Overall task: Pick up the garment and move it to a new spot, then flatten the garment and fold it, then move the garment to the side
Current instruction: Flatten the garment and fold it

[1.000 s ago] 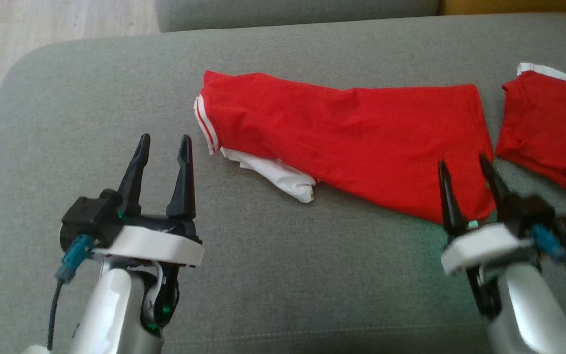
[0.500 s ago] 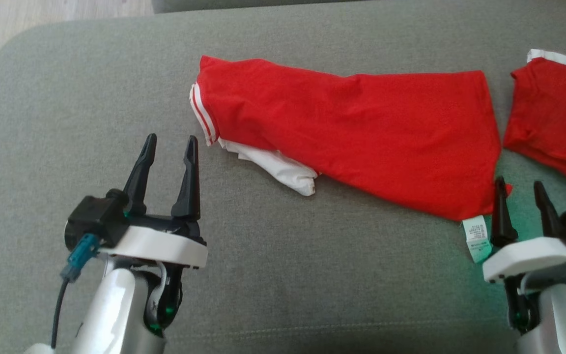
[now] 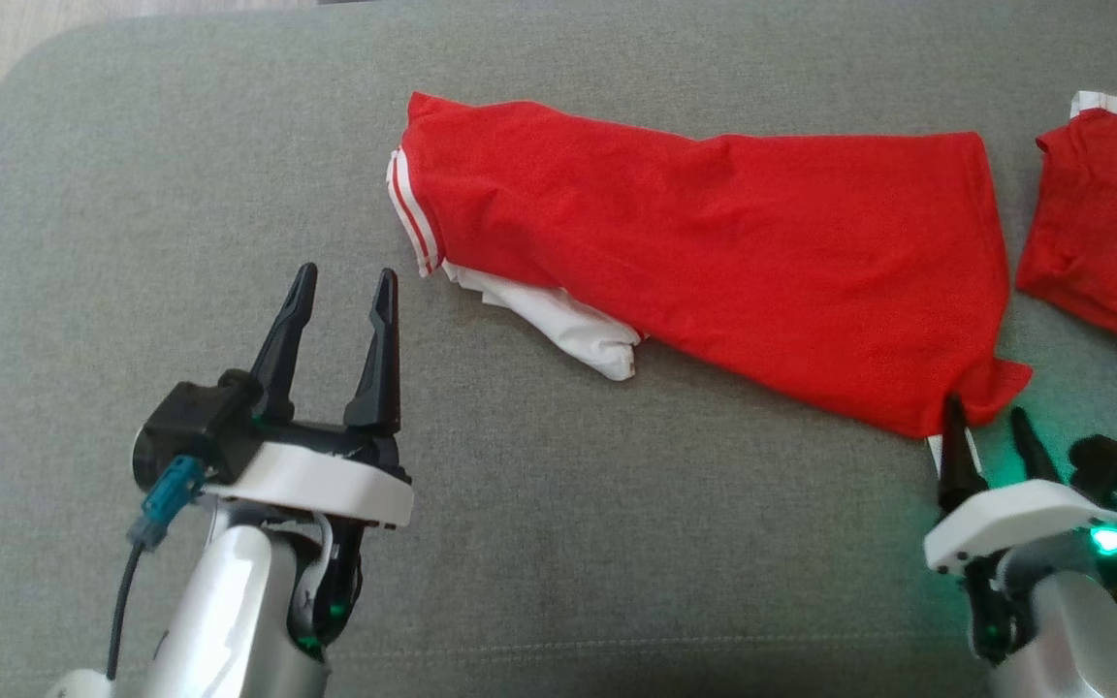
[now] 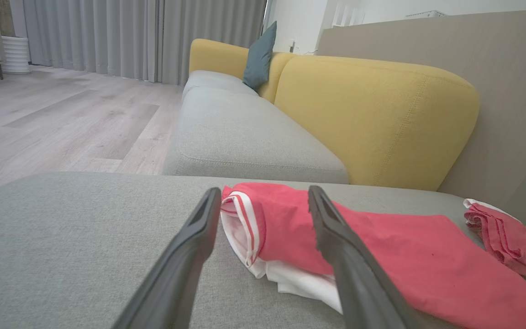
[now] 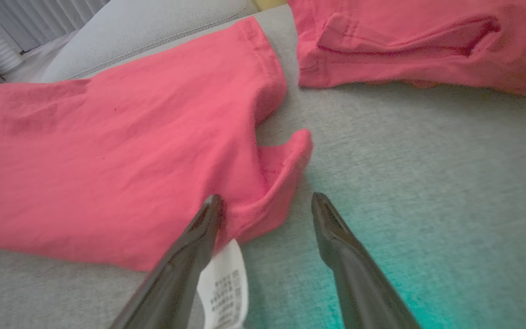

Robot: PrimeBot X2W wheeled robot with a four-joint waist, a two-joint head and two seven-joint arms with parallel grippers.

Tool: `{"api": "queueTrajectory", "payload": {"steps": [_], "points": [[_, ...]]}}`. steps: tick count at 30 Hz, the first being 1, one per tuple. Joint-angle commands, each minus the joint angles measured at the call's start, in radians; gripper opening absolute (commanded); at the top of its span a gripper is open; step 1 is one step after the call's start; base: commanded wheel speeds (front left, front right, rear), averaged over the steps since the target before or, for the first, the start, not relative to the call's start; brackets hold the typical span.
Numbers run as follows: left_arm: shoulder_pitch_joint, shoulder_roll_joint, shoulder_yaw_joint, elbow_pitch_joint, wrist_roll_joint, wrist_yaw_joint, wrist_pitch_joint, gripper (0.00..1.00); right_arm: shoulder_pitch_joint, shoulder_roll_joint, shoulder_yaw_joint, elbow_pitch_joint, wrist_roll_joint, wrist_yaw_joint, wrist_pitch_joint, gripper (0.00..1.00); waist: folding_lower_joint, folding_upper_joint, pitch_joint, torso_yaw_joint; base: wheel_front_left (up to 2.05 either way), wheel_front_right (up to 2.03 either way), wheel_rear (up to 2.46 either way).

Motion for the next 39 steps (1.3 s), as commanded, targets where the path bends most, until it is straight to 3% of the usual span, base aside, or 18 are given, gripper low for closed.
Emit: {"api": "queueTrajectory", "payload": {"steps": [1,2,11,20,28,35,39], "points": [[-0.046,0.008,0.036,-0.030,0.010,-0.007,-0.012,1.00,-0.038,-0.005,0.039,-0.008,0.017,0.007,-0.009,0.31,0.0000,0.0000,-0.001,-0.001,0.00,0.00,0.00],[-0.046,0.008,0.037,-0.029,0.011,-0.007,-0.012,1.00,-0.045,-0.005,0.052,0.004,0.023,0.007,-0.011,0.00,0.0000,0.0000,-0.002,-0.001,0.00,0.00,0.00],[-0.035,0.008,0.049,-0.021,0.016,-0.006,-0.012,1.00,-0.067,-0.005,0.138,-0.017,0.058,0.007,-0.070,0.00,0.0000,0.0000,-0.037,-0.018,0.00,0.00,0.00],[-0.008,0.008,0.054,-0.027,0.014,0.001,-0.012,1.00,-0.016,-0.005,0.205,-0.303,0.029,0.007,-0.081,0.00,0.0000,0.0000,-0.092,-0.051,0.00,0.00,0.00],[0.011,0.008,0.049,-0.040,0.010,0.006,-0.012,1.00,0.069,-0.005,0.211,-0.614,0.010,0.007,-0.004,0.00,0.0000,0.0000,-0.119,-0.040,0.00,0.00,0.00],[0.011,0.008,0.037,-0.050,0.003,0.007,-0.012,1.00,0.039,-0.005,0.205,-0.774,-0.029,0.007,0.095,0.00,0.0000,0.0000,-0.094,0.000,0.00,0.00,0.00],[-0.008,0.008,0.018,-0.054,-0.008,0.008,-0.012,1.00,-0.078,-0.005,0.168,-0.782,-0.075,0.007,0.178,0.00,0.0000,0.0000,-0.050,0.050,0.00,0.00,0.00]]}}
